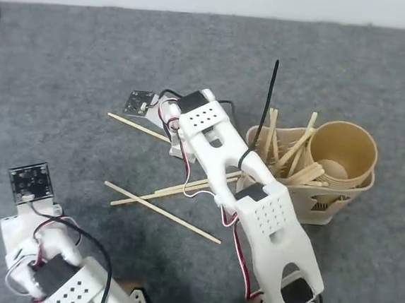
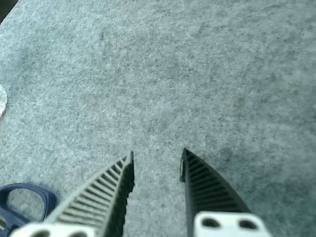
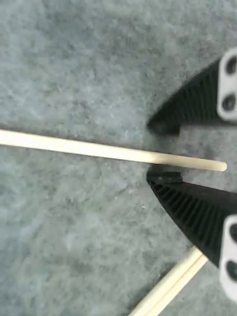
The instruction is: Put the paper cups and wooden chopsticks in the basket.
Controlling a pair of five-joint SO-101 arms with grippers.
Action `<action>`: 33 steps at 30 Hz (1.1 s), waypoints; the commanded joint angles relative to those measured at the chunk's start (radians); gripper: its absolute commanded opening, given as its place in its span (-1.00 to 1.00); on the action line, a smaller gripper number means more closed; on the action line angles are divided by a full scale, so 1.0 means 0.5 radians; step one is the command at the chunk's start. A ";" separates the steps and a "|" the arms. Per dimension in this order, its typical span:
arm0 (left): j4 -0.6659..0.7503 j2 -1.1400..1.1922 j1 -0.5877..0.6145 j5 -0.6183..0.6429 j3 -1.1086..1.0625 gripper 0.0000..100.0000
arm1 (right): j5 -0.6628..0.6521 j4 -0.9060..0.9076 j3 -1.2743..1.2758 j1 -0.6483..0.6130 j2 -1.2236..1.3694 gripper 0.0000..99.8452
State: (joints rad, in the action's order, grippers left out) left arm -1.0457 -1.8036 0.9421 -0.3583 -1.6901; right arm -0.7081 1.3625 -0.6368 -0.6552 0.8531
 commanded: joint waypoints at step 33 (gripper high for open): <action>0.034 -0.037 -0.006 -0.018 0.017 -0.71 | 0.672 0.870 -1.053 0.143 -1.554 -0.99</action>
State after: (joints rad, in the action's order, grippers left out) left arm -1.0457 -1.8036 0.9421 -0.3583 -1.6901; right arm -0.4258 1.7568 -1.2444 -0.6091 0.2363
